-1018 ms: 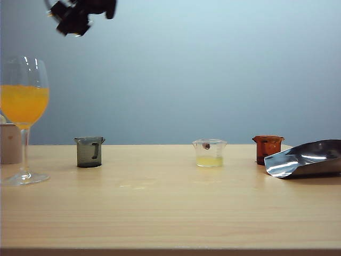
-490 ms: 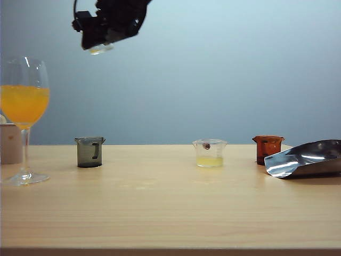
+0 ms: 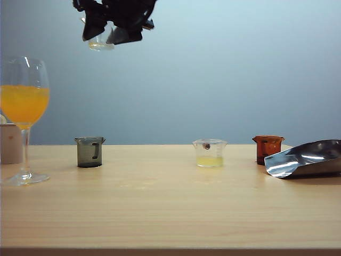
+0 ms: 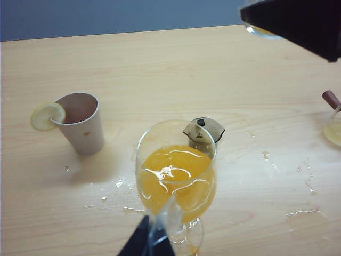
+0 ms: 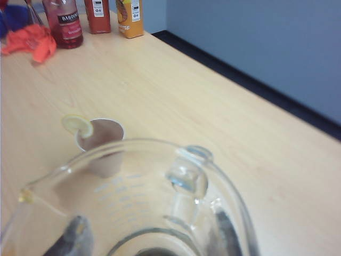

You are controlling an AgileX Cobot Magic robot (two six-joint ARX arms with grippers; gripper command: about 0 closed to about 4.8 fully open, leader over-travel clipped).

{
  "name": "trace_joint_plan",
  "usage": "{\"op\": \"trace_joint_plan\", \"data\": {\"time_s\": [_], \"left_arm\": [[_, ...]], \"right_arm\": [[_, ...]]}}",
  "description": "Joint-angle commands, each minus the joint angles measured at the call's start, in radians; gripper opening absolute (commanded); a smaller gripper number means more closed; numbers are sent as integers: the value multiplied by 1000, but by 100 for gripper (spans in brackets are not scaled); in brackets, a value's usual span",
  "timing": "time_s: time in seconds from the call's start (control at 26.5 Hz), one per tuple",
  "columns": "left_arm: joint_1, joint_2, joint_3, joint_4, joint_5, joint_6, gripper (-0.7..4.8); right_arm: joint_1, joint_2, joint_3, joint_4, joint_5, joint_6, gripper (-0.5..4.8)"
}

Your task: Pick up the second measuring cup from the left, pour the orange juice inside into the goblet, and finally put the measuring cup back in its original place.

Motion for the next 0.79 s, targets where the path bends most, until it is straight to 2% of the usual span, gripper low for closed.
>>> {"op": "trace_joint_plan", "data": {"time_s": [0.04, 0.15, 0.49, 0.64, 0.79], "left_arm": [[0, -1, -1, 13, 4, -3, -3], [0, -1, -1, 13, 4, -3, -3], [0, -1, -1, 13, 4, -3, -3], [0, 0, -1, 13, 4, -3, -3], [0, 0, -1, 13, 4, -3, -3]], "right_arm": [[-41, -50, 7, -46, -85, 11, 147], [-49, -124, 7, -132, -61, -82, 148], [-64, -233, 5, -285, -53, -66, 148], [-64, -237, 5, -300, -27, -67, 148], [-63, -236, 5, -250, -30, -60, 148]]}}
